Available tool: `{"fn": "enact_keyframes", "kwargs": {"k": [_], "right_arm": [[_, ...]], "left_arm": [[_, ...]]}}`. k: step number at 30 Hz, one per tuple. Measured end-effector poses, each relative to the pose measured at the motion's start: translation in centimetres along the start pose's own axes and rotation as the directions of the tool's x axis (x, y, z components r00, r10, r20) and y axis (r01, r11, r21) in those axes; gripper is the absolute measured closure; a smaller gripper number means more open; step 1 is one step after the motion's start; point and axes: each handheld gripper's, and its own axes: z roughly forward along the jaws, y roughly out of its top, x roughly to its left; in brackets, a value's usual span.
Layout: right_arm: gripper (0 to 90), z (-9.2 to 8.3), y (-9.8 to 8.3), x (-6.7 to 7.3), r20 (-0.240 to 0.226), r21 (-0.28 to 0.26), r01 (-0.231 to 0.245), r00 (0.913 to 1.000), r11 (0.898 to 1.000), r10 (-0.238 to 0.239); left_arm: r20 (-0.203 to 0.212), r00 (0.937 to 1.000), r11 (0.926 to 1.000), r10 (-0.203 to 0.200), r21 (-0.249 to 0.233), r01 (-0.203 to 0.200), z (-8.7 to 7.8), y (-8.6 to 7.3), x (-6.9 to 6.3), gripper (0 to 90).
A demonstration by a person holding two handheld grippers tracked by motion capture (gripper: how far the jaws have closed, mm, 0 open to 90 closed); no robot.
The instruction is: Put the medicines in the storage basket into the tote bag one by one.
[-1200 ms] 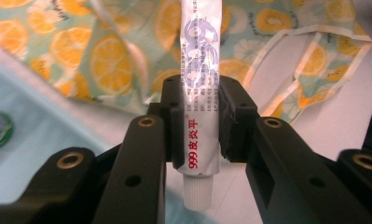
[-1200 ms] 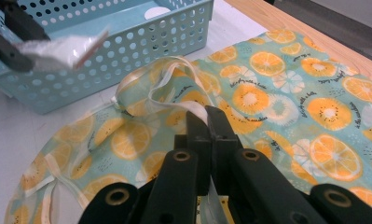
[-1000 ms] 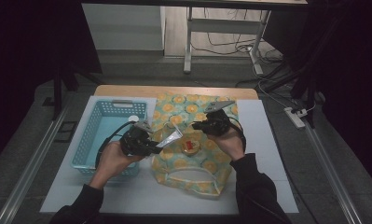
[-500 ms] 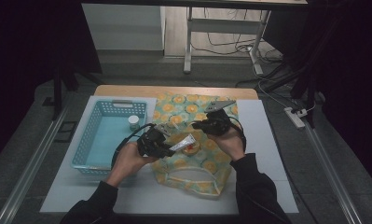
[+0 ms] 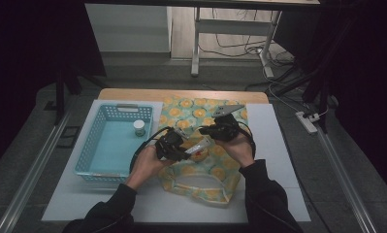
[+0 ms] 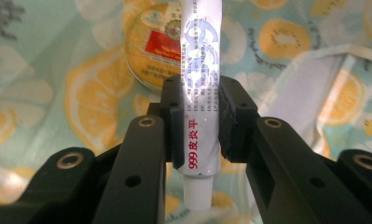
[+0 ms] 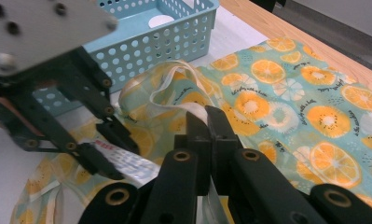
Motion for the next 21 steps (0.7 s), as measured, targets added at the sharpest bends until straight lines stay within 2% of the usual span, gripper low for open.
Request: {"fn": "enact_keyframes", "kwargs": {"k": [3, 8, 13, 21], "right_arm": [[89.9, 0.0, 0.0, 0.0, -0.002, 0.001, 0.001, 1.0, 1.0, -0.001], [89.9, 0.0, 0.0, 0.1, -0.003, -0.004, 0.001, 1.0, 1.0, -0.001], [89.9, 0.1, 0.0, 0.1, -0.002, 0.0, 0.001, 1.0, 1.0, -0.001], [89.9, 0.3, -0.1, 0.0, -0.002, 0.008, -0.005, 1.0, 1.0, 0.005]], "left_arm": [[-0.015, 0.9999, 1.0, 0.001, 0.006, -0.001, 0.5, 0.3, 0.1, 73.5], [-0.039, 0.9989, 0.9996, -0.027, 0.001, 0.027, 1.3, 0.7, 0.6, 73.4], [-0.064, 0.9975, 0.9995, -0.03, 0.0, 0.03, 1.7, 1.1, 0.9, 73.4], [-0.108, 0.9931, 0.9985, -0.046, 0.024, 0.049, 2.4, 1.6, 1.4, 73.3]]}}
